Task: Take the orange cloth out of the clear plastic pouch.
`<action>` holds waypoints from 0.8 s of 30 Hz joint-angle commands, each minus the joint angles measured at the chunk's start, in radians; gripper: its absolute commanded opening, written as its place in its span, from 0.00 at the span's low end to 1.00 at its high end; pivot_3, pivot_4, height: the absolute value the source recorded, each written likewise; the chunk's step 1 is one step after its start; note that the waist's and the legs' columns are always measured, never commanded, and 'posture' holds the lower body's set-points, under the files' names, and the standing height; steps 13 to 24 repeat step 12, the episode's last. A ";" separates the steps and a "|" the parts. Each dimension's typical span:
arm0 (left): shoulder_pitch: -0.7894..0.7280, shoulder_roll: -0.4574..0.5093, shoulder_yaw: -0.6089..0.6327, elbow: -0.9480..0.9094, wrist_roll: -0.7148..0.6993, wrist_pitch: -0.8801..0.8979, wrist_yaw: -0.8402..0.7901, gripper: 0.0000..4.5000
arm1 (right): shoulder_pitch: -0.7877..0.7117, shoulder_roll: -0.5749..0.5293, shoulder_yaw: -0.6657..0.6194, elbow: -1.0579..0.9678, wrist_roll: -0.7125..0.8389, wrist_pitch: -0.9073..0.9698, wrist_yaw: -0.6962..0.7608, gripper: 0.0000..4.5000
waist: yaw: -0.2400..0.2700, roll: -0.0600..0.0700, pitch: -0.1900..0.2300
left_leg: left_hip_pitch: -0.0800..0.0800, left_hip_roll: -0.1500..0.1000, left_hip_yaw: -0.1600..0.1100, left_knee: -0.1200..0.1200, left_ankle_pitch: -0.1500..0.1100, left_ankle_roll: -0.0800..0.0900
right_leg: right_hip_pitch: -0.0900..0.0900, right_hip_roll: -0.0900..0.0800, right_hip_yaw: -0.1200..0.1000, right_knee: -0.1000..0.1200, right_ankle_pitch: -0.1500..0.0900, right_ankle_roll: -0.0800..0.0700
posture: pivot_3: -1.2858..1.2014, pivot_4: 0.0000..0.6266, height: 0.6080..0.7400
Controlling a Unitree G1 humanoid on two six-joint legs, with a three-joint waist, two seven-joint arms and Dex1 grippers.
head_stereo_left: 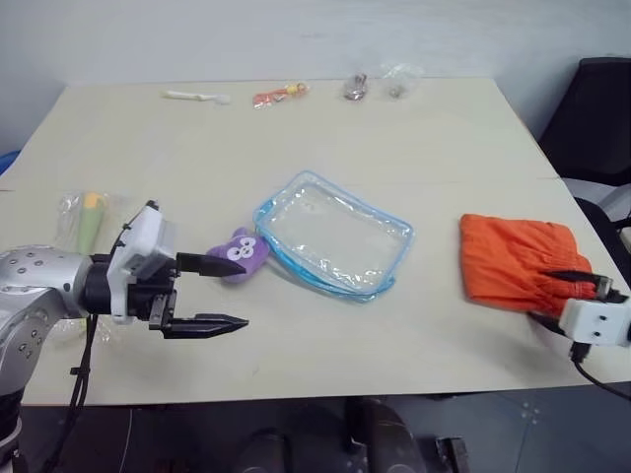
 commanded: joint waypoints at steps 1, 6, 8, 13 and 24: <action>0.035 0.021 0.071 0.027 0.019 -0.075 -0.025 0.93 | 0.187 -0.032 -0.281 -0.151 0.266 0.380 0.217 0.82 | 0.008 0.000 0.000 | 0.000 0.000 0.000 0.000 0.000 0.001 | 0.000 0.000 0.000 0.000 0.000 0.000 | 0.52 0.24 1.00; 0.138 0.052 0.124 0.068 0.065 -0.151 -0.083 0.93 | 0.291 -0.054 -0.571 -0.018 0.320 0.689 0.405 0.82 | 0.009 0.001 0.000 | 0.001 -0.001 0.001 0.000 -0.002 0.003 | 0.000 0.001 0.000 -0.001 0.001 0.001 | 0.52 0.24 1.00; 0.163 0.063 0.140 0.084 0.065 -0.162 -0.099 0.93 | 0.277 -0.064 -0.624 0.043 0.304 0.730 0.440 0.82 | 0.009 0.001 0.000 | 0.001 0.000 0.003 -0.001 -0.002 0.004 | 0.000 0.002 -0.004 -0.001 0.000 0.001 | 0.52 0.24 1.00; 0.169 0.063 0.146 0.099 0.068 -0.173 -0.086 0.93 | 0.228 -0.065 -0.620 0.089 0.251 0.729 0.470 0.82 | 0.008 0.001 0.000 | 0.001 0.000 0.004 -0.001 -0.002 0.004 | 0.000 0.002 -0.005 -0.001 0.000 0.001 | 0.52 0.24 1.00; 0.169 0.063 0.146 0.099 0.068 -0.173 -0.086 0.93 | 0.228 -0.065 -0.620 0.089 0.251 0.729 0.470 0.82 | 0.008 0.001 0.000 | 0.001 0.000 0.004 -0.001 -0.002 0.004 | 0.000 0.002 -0.005 -0.001 0.000 0.001 | 0.52 0.24 1.00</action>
